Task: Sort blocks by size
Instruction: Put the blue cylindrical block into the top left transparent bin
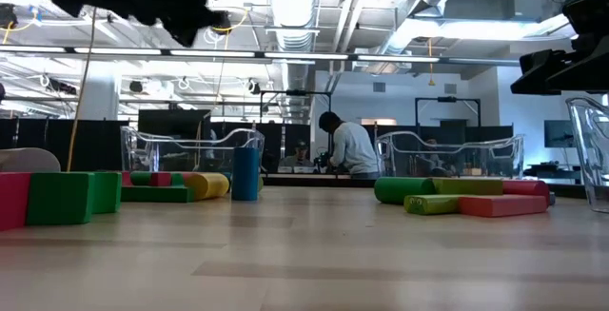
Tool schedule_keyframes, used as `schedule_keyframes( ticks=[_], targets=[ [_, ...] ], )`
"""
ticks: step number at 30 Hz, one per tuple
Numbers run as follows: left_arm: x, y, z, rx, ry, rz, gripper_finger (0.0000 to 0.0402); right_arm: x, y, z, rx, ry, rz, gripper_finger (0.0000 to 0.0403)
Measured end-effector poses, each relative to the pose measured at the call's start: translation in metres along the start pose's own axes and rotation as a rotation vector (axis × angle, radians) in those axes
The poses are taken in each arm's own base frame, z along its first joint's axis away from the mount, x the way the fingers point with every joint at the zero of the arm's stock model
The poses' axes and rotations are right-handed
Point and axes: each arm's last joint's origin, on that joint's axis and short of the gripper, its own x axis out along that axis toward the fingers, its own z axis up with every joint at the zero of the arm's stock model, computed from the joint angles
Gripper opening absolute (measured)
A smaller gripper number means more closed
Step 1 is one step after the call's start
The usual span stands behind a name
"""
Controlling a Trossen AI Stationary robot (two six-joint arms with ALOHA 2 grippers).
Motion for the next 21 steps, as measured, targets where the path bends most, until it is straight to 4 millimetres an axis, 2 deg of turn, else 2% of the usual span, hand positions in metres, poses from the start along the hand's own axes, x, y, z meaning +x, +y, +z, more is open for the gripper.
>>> schedule_keyframes(
  ticks=[5, 13, 21],
  targets=[
    [0.035, -0.015, -0.013, 0.1, 0.144, -0.009, 0.0193, 0.0, 0.0, 0.0, 0.0, 0.0, 0.0, 0.0249],
    [0.072, -0.026, -0.02, 0.183, 0.289, 0.06, 0.0261, 0.0, 0.0, 0.0, 0.0, 0.0, 0.0, 0.0249],
    [0.104, -0.024, -0.047, 0.205, 0.486, 0.076, 0.0274, 0.0, 0.0, 0.0, 0.0, 0.0, 0.0, 0.0249]
  ],
)
